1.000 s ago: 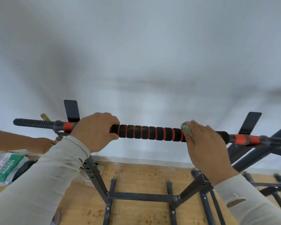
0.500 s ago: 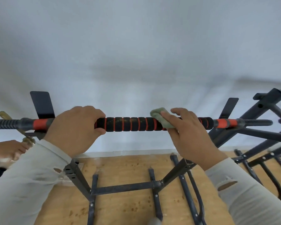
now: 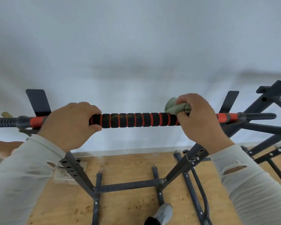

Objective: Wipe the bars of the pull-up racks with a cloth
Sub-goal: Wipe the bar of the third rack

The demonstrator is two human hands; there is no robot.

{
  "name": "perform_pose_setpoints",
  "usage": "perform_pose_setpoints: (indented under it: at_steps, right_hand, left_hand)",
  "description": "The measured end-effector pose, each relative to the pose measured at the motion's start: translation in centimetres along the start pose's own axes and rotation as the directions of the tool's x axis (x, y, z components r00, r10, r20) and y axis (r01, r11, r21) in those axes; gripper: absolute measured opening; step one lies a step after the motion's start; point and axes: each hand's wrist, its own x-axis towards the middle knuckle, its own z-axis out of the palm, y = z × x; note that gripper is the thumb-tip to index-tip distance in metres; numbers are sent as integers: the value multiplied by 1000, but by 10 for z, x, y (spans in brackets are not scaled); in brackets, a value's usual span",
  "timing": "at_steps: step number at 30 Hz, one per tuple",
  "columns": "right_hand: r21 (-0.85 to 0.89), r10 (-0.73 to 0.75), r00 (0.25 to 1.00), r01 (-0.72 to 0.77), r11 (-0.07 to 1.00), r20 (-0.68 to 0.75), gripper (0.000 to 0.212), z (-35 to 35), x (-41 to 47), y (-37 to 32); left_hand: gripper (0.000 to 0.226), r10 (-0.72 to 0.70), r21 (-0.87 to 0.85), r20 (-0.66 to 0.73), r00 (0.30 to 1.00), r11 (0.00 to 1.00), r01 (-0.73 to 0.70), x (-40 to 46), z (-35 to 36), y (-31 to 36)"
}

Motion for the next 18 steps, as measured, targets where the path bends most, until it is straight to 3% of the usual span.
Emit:
perform_pose_setpoints:
  at_steps: [2, 4, 8, 12, 15, 18]
  right_hand:
    - [-78, -123, 975, 139, 987, 186, 29, -2, -8, 0]
    - [-85, -143, 958, 168, 982, 247, 32, -7, -16, -1]
    - [87, 120, 975, -138, 987, 185, 47, -9, -13, -1]
    - [-53, 155, 977, -148, 988, 147, 51, -6, -7, 2]
    - [-112, 95, 977, -74, 991, 189, 41, -4, -7, 1]
    - [-212, -136, 964, 185, 959, 228, 52, -2, -8, 4]
  left_hand:
    - [18, -7, 1, -20, 1000, 1000, 7, -1, 1, -1]
    - [18, -7, 7, -39, 999, 1000, 7, -3, 3, -1]
    - [20, 0, 5, -39, 999, 1000, 0, -3, 3, -1]
    - [20, -16, 11, -30, 999, 1000, 17, -2, 2, -1]
    - [21, -22, 18, -30, 999, 1000, 22, -3, 2, 1]
    - [21, -17, 16, -24, 1000, 1000, 17, -3, 0, 1]
